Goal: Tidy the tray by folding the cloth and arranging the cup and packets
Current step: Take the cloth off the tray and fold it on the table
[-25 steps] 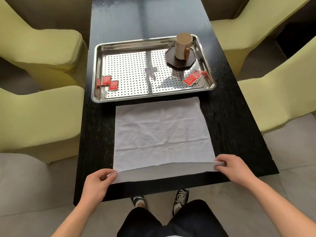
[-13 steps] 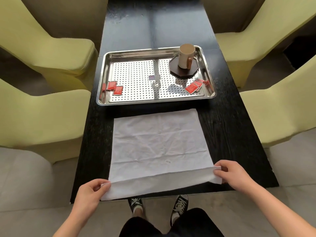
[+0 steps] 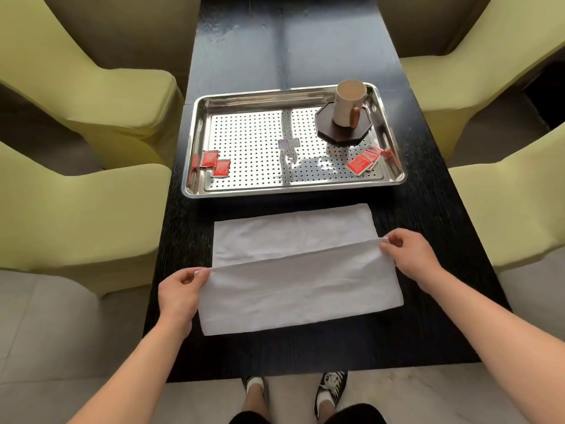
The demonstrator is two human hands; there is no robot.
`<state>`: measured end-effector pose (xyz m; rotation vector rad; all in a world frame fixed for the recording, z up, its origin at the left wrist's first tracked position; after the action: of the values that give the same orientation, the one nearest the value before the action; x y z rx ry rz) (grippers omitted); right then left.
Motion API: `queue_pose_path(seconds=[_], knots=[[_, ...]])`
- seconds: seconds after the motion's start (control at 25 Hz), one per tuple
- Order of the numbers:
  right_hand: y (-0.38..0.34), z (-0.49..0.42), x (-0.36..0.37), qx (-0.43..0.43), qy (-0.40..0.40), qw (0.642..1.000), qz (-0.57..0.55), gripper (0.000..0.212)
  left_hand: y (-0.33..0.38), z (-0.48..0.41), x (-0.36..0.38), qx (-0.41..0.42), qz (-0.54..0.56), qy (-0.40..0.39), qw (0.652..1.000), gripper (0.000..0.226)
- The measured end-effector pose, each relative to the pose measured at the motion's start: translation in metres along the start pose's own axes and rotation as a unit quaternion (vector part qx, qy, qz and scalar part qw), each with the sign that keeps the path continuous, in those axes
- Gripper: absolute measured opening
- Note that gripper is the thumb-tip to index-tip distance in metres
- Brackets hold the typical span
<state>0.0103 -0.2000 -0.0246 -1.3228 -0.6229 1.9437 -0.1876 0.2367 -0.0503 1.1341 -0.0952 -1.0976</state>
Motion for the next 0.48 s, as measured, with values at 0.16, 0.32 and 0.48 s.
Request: queue_pose_path(seconds=[0.16, 0.32, 0.48], knots=[[-0.023, -0.049, 0.014, -0.009, 0.007, 1.0, 0.022, 0.009, 0.019, -0.042, 0.009, -0.017, 0.024, 0.026, 0.999, 0.006], [-0.021, -0.083, 0.021, 0.009, 0.019, 0.998, 0.051, 0.01, 0.036, -0.076, 0.027, -0.011, 0.001, 0.029, 1.0, 0.006], [-0.012, -0.106, 0.029, 0.033, 0.02, 0.998, 0.047, 0.01, 0.042, -0.105, 0.041, -0.02, -0.027, 0.04, 0.999, 0.005]])
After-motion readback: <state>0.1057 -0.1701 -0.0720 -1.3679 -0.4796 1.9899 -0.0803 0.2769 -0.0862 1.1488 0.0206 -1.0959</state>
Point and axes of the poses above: each hand's wrist, its own z-axis away from the middle knuckle, its own x-axis out of the palm, y = z × x, the point moved 6 cm from there along -z, towards the middle knuckle, and after that the axes turned 9 degrees about -z, right-handed, at the moved point
